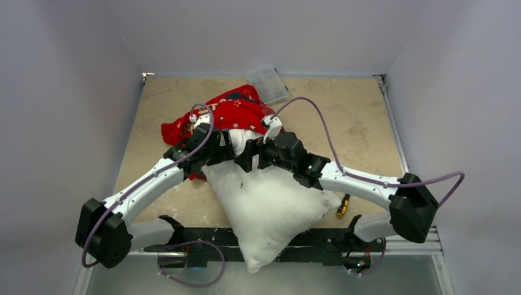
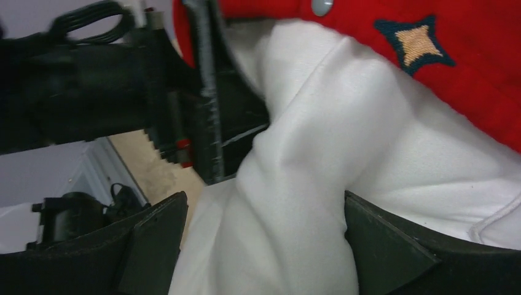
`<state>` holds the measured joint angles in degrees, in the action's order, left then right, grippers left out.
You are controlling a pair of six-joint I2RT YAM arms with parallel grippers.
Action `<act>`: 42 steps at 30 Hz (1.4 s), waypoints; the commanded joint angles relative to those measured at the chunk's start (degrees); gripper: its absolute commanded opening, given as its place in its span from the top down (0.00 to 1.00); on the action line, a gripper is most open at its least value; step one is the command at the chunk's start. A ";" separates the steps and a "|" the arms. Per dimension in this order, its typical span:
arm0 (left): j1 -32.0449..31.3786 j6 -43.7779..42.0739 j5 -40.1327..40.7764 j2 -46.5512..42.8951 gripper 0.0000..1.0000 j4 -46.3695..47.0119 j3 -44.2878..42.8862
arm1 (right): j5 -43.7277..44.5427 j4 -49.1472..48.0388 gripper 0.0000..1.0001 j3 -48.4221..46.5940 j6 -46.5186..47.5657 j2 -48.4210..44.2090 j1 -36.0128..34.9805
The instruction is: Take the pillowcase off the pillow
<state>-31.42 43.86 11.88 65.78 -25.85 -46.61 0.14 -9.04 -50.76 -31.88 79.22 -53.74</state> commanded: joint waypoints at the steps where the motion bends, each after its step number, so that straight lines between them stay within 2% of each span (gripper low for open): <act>1: 3.50 -1.51 4.82 4.89 0.01 5.76 -8.16 | -15.22 -9.50 0.07 -2.61 -2.85 -0.67 -4.67; 5: 7.15 -3.26 2.11 5.87 0.01 5.38 -13.37 | -12.11 -6.17 0.07 -6.45 -0.49 -0.98 -4.79; 7: 7.10 -4.37 1.46 5.69 0.01 3.50 -15.72 | -7.46 -2.22 0.05 -8.23 -0.67 -2.55 -4.69; 9: 6.64 -4.79 0.72 4.90 0.01 2.09 -16.56 | 1.22 1.41 0.01 -9.56 -1.41 -4.50 -3.84; 12: 4.22 -4.72 1.18 2.93 0.01 0.15 -16.58 | 7.24 4.63 0.01 -11.94 -0.30 -5.74 2.17; 17: -0.84 -2.89 1.24 0.95 0.01 -0.40 -17.29 | 7.89 3.58 0.01 -13.23 3.15 -3.90 14.03; 22: -4.68 -2.63 5.70 2.82 0.01 -0.48 -19.57 | 2.93 -1.49 0.01 -14.90 6.16 1.44 21.62; 27: -5.42 -2.06 6.91 8.16 0.01 1.48 -19.44 | 1.14 -3.12 0.01 -20.69 7.67 10.98 22.30; 32: -5.44 0.02 7.40 12.33 0.01 5.21 -14.33 | 0.04 -5.60 0.02 -23.76 8.83 19.61 22.14; 37: -5.48 2.60 7.59 14.97 0.01 8.28 -7.40 | -1.69 -7.12 0.04 -23.02 9.33 23.67 21.77; 38: -5.44 2.99 7.67 14.99 0.02 9.39 -5.59 | -1.94 -7.40 0.04 -22.72 9.33 23.96 21.47; 39: -5.42 3.19 7.76 15.07 0.08 10.32 -4.01 | -2.39 -7.54 0.05 -22.51 9.51 24.23 21.09; 40: -5.49 3.19 7.80 15.08 0.19 11.30 -2.58 | -2.72 -7.46 0.05 -22.45 9.81 24.66 20.49; 42: -5.48 3.15 7.55 15.17 0.47 12.53 -0.36 | -2.20 -7.25 0.06 -22.45 10.43 25.28 19.01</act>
<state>-36.58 45.15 19.66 79.48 -13.19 -53.04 -0.56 -13.54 -72.31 -24.01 104.73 -32.01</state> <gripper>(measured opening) 0.737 0.950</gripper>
